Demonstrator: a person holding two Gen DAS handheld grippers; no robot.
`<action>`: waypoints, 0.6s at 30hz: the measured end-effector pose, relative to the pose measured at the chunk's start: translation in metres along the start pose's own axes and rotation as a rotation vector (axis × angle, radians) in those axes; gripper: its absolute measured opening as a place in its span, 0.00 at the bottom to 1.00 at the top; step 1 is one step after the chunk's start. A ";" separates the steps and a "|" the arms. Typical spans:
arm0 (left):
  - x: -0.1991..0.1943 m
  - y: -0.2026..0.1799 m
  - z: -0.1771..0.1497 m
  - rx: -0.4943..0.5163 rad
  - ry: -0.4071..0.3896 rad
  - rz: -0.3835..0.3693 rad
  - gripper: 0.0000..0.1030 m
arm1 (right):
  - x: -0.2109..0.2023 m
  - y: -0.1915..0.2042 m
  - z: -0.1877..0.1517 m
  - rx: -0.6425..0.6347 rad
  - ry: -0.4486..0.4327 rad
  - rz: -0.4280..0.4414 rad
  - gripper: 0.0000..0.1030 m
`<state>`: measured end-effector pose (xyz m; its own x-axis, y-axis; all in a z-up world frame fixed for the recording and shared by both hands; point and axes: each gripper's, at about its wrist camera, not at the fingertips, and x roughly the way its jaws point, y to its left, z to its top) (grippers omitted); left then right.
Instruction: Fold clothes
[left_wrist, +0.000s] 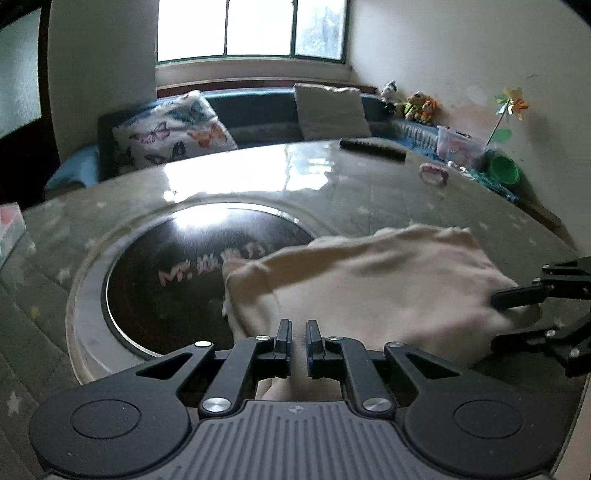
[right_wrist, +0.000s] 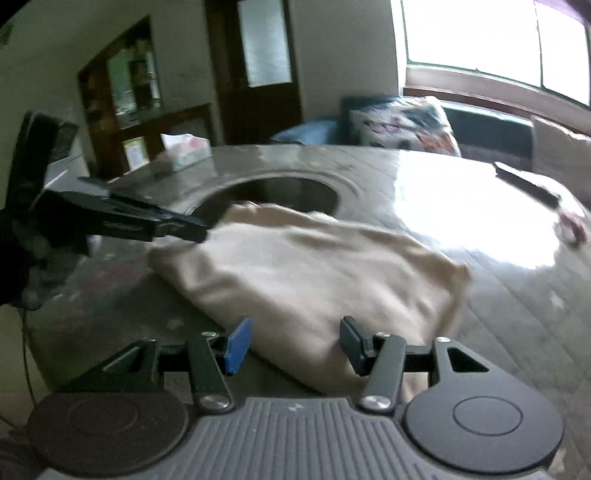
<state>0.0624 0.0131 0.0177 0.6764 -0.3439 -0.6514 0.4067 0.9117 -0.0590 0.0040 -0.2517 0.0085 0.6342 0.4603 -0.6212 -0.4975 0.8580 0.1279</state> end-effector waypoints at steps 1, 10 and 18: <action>0.002 0.002 -0.001 -0.014 0.009 -0.005 0.09 | 0.000 -0.003 -0.003 0.006 0.005 0.000 0.52; -0.004 -0.003 -0.013 -0.109 0.038 -0.051 0.05 | -0.010 -0.009 -0.009 -0.054 0.045 -0.018 0.42; -0.020 -0.013 -0.010 -0.094 0.010 -0.065 0.08 | -0.031 -0.023 -0.005 -0.013 0.027 -0.032 0.41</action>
<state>0.0373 0.0100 0.0240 0.6443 -0.4014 -0.6510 0.3901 0.9046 -0.1717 -0.0071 -0.2869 0.0209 0.6340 0.4261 -0.6453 -0.4847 0.8692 0.0977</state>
